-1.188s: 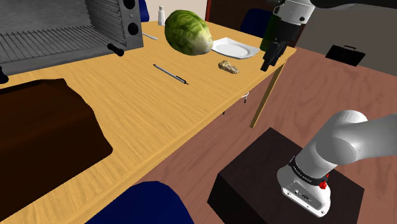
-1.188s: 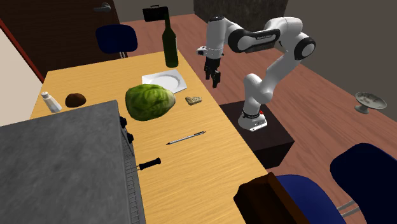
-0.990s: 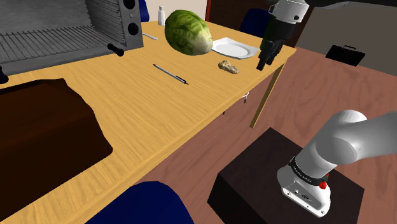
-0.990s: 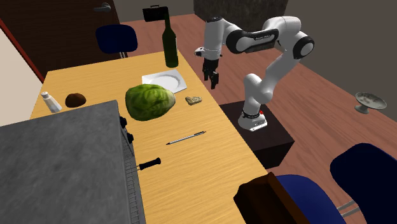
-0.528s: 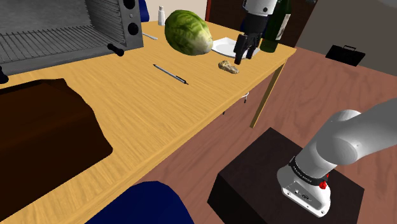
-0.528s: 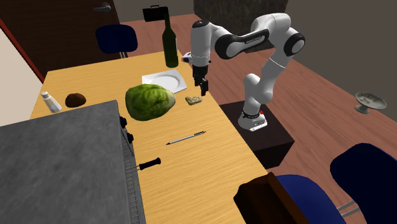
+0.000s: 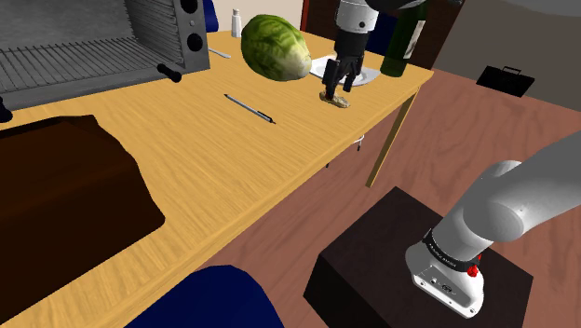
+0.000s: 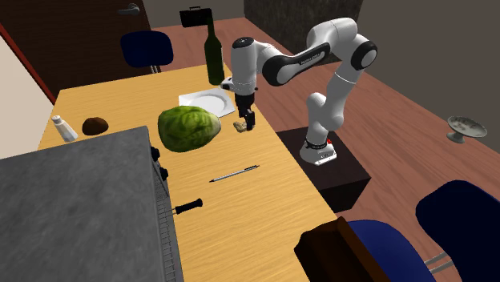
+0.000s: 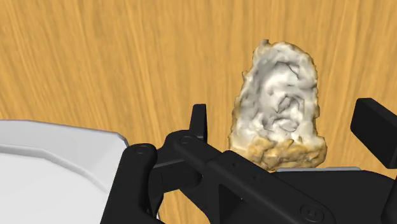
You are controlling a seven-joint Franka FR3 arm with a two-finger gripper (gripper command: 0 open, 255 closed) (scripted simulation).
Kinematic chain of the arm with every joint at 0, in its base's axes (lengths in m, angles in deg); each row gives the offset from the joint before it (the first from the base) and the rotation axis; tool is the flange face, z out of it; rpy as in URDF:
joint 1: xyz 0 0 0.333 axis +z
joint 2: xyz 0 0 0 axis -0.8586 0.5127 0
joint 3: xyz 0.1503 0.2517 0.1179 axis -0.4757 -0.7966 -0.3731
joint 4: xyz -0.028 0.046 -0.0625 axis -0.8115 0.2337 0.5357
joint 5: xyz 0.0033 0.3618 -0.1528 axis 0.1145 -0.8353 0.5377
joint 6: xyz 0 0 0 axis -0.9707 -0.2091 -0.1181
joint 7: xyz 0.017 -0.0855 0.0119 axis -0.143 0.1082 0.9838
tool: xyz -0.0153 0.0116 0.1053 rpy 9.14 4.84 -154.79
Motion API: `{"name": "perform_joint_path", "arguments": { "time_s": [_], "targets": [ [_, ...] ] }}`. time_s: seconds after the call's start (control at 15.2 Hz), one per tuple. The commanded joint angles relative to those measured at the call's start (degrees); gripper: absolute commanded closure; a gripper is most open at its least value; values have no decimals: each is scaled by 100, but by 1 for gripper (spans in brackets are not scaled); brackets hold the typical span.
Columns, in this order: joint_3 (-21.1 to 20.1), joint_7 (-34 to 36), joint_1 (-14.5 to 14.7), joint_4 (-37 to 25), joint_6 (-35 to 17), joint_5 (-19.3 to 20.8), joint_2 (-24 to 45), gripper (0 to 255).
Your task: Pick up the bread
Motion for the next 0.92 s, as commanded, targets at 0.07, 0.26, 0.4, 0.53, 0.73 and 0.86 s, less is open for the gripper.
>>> {"name": "perform_joint_path", "arguments": {
  "time_s": [0.07,0.26,0.4,0.53,0.73,0.86],
  "targets": [
    [-15,12,7,195,-201,-6,4,0],
    [-17,15,7,181,-197,-5,15,255],
    [-17,15,8,183,-196,-5,12,255],
    [-15,12,7,190,-201,-5,9,255],
    [-16,13,7,185,-201,-5,15,255],
    [-13,13,6,116,-124,-4,6,255]
  ]
}}
